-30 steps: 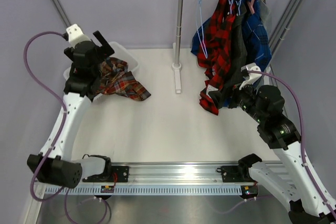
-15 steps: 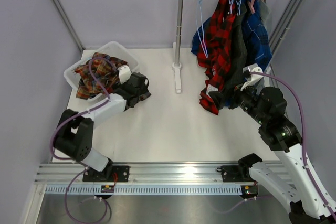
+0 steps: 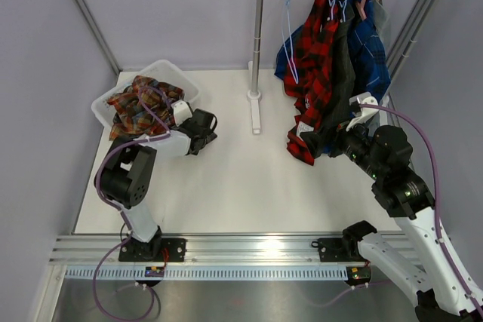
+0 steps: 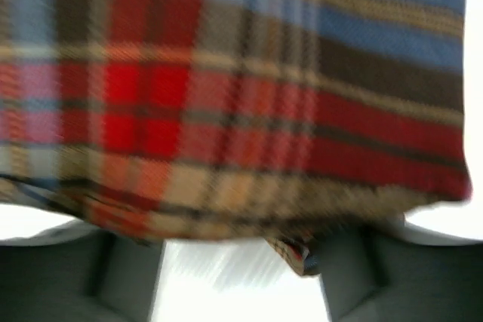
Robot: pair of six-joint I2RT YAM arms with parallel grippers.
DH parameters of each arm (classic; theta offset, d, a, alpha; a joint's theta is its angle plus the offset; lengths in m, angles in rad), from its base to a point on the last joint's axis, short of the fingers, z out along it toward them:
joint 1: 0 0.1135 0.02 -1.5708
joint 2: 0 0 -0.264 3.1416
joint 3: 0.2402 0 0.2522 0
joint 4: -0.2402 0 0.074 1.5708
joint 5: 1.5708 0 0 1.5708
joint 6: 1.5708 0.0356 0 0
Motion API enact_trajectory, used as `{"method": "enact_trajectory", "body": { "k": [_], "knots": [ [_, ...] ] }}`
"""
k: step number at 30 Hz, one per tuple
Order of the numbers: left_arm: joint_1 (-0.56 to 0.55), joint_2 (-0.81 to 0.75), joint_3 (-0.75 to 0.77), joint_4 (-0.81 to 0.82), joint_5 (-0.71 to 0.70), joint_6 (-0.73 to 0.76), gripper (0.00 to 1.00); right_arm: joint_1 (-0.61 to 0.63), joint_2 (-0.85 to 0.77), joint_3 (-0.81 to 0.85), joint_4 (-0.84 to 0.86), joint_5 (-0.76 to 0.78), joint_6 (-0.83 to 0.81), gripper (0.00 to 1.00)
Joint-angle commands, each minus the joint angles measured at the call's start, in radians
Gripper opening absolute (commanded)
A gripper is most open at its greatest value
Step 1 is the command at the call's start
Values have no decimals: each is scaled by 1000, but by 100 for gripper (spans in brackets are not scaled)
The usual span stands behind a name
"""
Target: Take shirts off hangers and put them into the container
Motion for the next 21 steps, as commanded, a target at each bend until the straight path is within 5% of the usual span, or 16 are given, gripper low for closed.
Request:
{"method": "enact_trajectory", "body": {
  "k": [1, 5, 7, 15, 21],
  "knots": [
    [12, -38, 31, 69, -110, 4, 47, -3, -8, -2, 32, -19, 6, 100],
    [12, -180, 22, 60, -162, 99, 9, -3, -10, 0, 32, -20, 6, 100],
    [16, -228, 40, 52, -189, 185, 2, -3, -16, 0, 32, -20, 4, 99],
    [102, -437, 190, 43, -191, 424, 0, -3, -23, 3, 29, -25, 6, 100],
    [281, -356, 347, 45, -24, 511, 0, -3, -33, 6, 26, -25, 8, 99]
  ]
}}
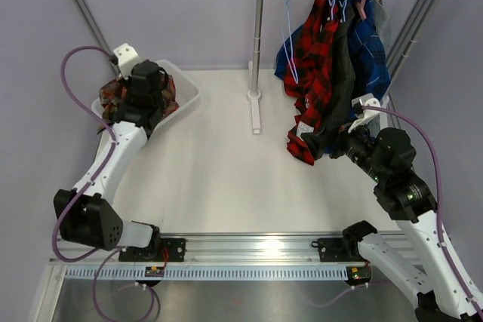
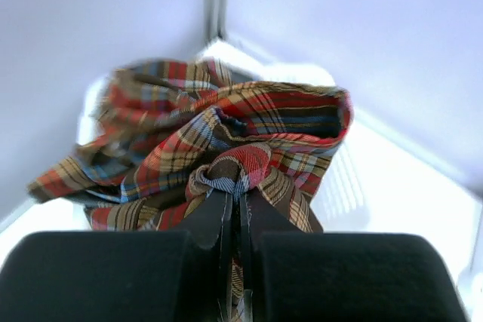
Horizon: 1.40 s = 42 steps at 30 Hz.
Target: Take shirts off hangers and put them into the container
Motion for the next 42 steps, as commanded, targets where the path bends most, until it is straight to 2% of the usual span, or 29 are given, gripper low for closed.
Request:
{"method": "enact_trajectory", "body": {
  "k": [1, 7, 15, 20, 23, 26, 27, 28, 30, 31, 34, 39, 42],
  "knots": [
    [115, 92, 94, 55, 89, 73, 0, -3, -16, 4, 27, -18, 6, 100],
    [166, 278, 186, 46, 173, 98, 0, -3, -2, 6, 24, -18, 6, 99],
    [181, 507, 229, -78, 285, -13, 0, -3, 12, 6, 23, -7, 6, 99],
    [198, 578, 227, -152, 380, -89, 0, -3, 26, 7, 20, -7, 4, 99],
    [212, 624, 242, -209, 447, -134, 2, -3, 23, 4, 23, -5, 6, 99],
    [212, 607, 236, -212, 448, -145, 9, -3, 24, 3, 24, -2, 4, 100],
    [214, 592, 229, -211, 448, -142, 13, -3, 23, 4, 21, -1, 4, 99],
    [214, 552, 229, -209, 446, -131, 28, -3, 21, 4, 23, -1, 4, 99],
    [214, 503, 226, -212, 442, -123, 47, -3, 16, 3, 26, 2, 3, 100],
    [214, 472, 220, -212, 437, -122, 65, -3, 13, 4, 26, 5, 3, 100],
    [214, 349, 210, -214, 432, -110, 83, -3, 15, 24, 12, 18, -5, 100],
    [212, 152, 223, -267, 452, -84, 98, -1, 16, 104, -23, 61, -16, 99],
    [211, 63, 213, -298, 507, -64, 99, -3, 38, 183, -48, 129, -16, 99]
  ]
}}
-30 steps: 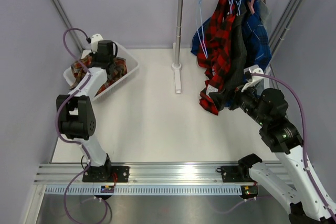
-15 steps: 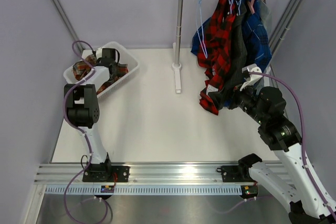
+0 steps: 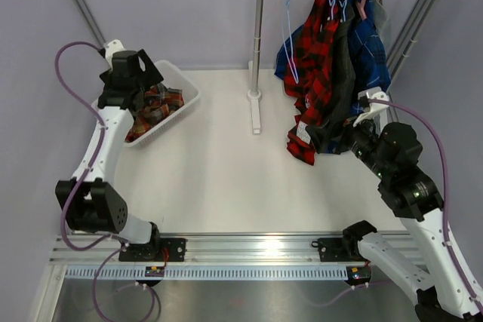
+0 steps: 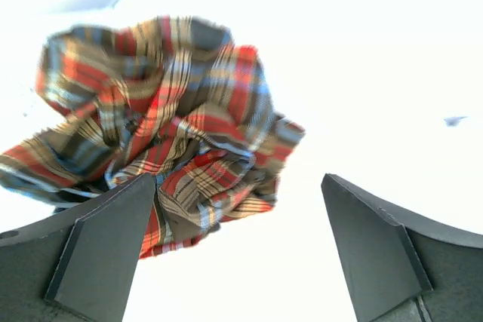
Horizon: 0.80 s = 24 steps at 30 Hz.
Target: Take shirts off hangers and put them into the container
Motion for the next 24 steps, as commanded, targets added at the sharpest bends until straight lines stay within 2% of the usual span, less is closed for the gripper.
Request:
{"method": "enact_trajectory", "body": {
  "k": [1, 2, 5, 8, 11, 13, 14, 18, 24],
  "knots": [
    [1, -142, 9, -62, 75, 39, 99, -3, 20, 139, -18, 100, -12, 99],
    [-2, -171, 4, -70, 104, 46, 99, -3, 35, 168, -35, 173, -6, 100],
    [-7, -286, -40, -111, 208, 93, 99, -3, 138, 311, -116, 266, -4, 99],
    [-10, -418, -145, -121, 333, 176, 99, -3, 261, 440, -167, 387, -22, 99],
    [-10, -557, -286, -119, 421, 231, 99, -3, 374, 564, -178, 407, -45, 99],
    [-22, -628, -393, -115, 420, 254, 99, -3, 460, 645, -170, 404, -58, 95],
    [-30, -695, -424, -104, 429, 257, 99, -4, 527, 708, -179, 404, -67, 93],
    [-30, -806, -540, -84, 451, 265, 99, -4, 700, 848, -219, 432, -82, 91],
    [-68, -828, -593, -45, 458, 270, 99, -38, 860, 870, -174, 499, -61, 85]
  ]
}}
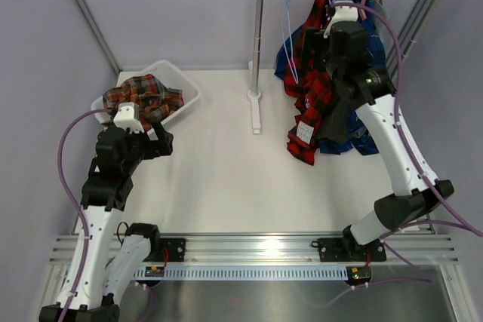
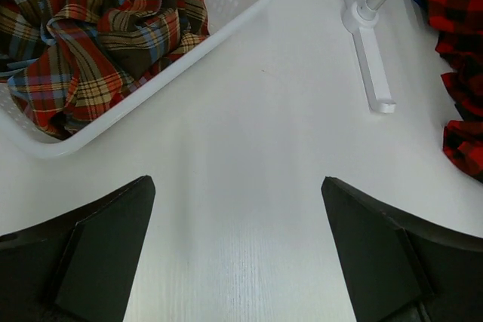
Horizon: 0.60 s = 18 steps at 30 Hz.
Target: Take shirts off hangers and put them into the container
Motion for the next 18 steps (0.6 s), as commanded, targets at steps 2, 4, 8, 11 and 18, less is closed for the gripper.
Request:
{"method": "enact_trajectory", "body": {
  "k": [2, 4, 8, 11, 18],
  "knots": [
    [-26, -8, -6, 66, 49, 27, 99, -52, 53, 19, 9, 62, 9, 84],
    [-35, -9, -11, 64, 40, 29, 99, -78, 67, -10, 26, 39, 15, 84],
    [-40, -8, -11, 64, 46, 27, 99, -97, 82, -62, 67, -28, 16, 79],
    [-46, -9, -14, 64, 43, 27, 99, -106, 102, -74, 76, -30, 21, 77],
    [-49, -11, -18, 64, 42, 24, 99, -108, 25, -111, 113, -55, -2, 77]
  ]
}}
